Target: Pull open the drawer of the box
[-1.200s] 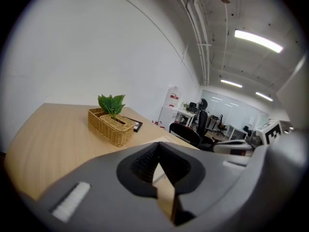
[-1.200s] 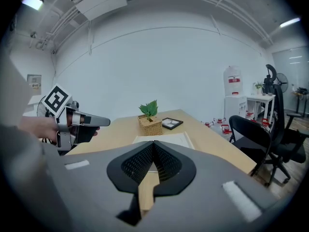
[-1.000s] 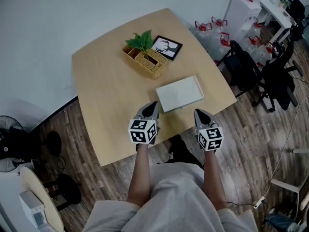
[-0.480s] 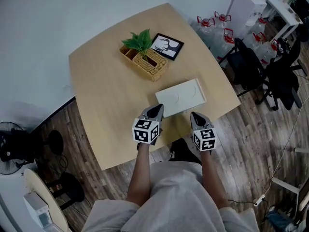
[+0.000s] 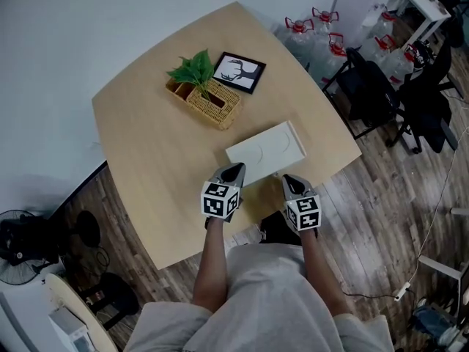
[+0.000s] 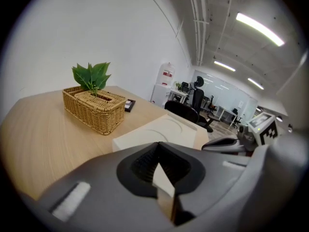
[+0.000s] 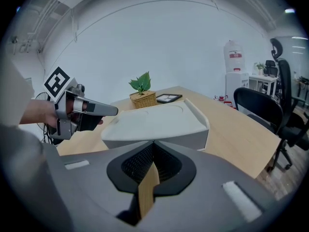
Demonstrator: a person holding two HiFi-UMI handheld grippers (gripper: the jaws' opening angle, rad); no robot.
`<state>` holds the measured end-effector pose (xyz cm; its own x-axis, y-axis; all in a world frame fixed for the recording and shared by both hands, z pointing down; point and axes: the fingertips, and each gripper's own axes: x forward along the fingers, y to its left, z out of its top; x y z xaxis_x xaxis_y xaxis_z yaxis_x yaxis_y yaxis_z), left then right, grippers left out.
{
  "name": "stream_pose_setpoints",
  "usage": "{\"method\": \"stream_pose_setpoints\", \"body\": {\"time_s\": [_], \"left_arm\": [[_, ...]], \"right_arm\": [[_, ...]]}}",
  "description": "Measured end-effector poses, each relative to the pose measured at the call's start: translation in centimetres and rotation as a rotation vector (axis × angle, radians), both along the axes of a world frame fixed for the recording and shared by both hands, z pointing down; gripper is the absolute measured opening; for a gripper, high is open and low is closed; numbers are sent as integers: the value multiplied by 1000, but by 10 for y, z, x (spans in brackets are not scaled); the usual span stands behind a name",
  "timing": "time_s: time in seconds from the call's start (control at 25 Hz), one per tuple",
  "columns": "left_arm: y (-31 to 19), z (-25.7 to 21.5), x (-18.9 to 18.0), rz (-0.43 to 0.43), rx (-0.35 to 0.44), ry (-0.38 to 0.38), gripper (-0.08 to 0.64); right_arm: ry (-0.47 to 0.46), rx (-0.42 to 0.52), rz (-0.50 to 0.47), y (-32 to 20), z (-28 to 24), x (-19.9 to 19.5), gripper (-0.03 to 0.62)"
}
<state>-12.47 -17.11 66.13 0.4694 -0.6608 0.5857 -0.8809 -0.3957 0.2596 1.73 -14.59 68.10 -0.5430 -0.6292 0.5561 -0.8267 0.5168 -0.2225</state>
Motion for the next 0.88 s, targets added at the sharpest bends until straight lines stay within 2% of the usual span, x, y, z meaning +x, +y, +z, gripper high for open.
{"method": "stream_pose_setpoints", "body": {"time_s": [0.44, 0.88], "left_arm": [[-3, 29, 16, 147, -18, -128, 54], [-1, 28, 20, 189, -20, -115, 54]], "right_arm": [[21, -32, -30, 2, 14, -4, 3], [9, -60, -40, 4, 28, -5, 3]]}}
